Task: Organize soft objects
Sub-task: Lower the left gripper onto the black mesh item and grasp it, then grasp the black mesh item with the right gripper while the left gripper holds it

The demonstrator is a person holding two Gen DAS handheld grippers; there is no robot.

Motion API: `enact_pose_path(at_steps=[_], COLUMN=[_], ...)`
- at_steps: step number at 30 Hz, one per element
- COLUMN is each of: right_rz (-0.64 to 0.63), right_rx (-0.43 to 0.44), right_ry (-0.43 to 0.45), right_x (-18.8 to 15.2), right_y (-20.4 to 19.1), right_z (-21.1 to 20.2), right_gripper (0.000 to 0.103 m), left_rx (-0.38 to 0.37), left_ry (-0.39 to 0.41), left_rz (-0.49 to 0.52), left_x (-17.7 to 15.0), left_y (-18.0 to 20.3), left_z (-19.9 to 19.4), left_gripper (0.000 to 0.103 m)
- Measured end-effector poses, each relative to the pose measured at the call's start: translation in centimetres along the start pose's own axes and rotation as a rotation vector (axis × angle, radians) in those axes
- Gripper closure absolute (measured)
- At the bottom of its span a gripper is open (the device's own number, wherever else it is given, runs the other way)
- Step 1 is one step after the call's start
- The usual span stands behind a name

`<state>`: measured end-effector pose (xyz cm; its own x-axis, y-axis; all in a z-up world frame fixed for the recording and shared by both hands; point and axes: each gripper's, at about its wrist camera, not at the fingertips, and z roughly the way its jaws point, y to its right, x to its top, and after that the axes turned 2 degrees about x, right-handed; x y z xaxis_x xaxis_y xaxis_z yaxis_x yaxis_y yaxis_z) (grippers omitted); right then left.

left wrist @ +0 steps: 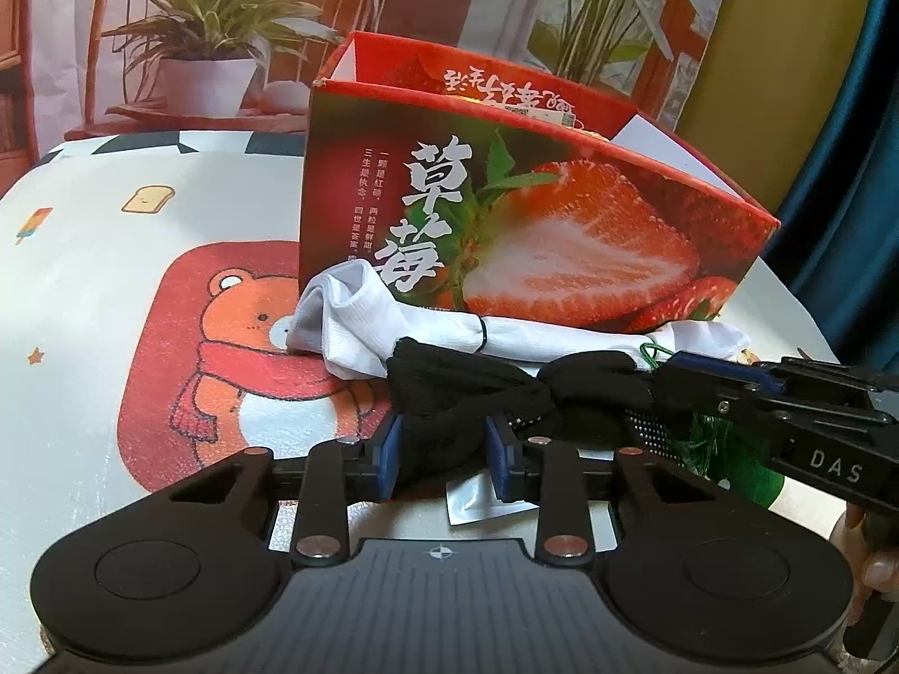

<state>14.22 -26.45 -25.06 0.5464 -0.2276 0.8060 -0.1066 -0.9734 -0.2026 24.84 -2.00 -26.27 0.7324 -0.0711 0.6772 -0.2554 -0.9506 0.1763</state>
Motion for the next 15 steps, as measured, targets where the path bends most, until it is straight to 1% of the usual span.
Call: enact_pose_path(at_steps=[1, 5, 9, 15], right_rz=[-0.005, -0.014, 0.032, 0.080], right_rx=[0.006, 0.025, -0.021, -0.116], right_ry=[-0.005, -0.022, -0.060, -0.061], right_x=[0.0, -0.1, -0.6, -0.9], right_y=[-0.2, -0.5, 0.5, 2.1], right_z=[0.1, 0.3, 0.7, 0.5], right_gripper=[0.092, 0.093, 0.092, 0.090], left_rx=[0.000, 0.002, 0.001, 0.003], left_ry=[-0.001, -0.006, -0.010, -0.016], left_rz=[0.000, -0.001, -0.002, -0.006], left_x=[0.0, 0.0, 0.0, -0.1], left_y=[0.0, 0.0, 0.0, -0.1], left_z=[0.0, 0.1, 0.1, 0.2], left_gripper=[0.070, 0.070, 0.070, 0.070])
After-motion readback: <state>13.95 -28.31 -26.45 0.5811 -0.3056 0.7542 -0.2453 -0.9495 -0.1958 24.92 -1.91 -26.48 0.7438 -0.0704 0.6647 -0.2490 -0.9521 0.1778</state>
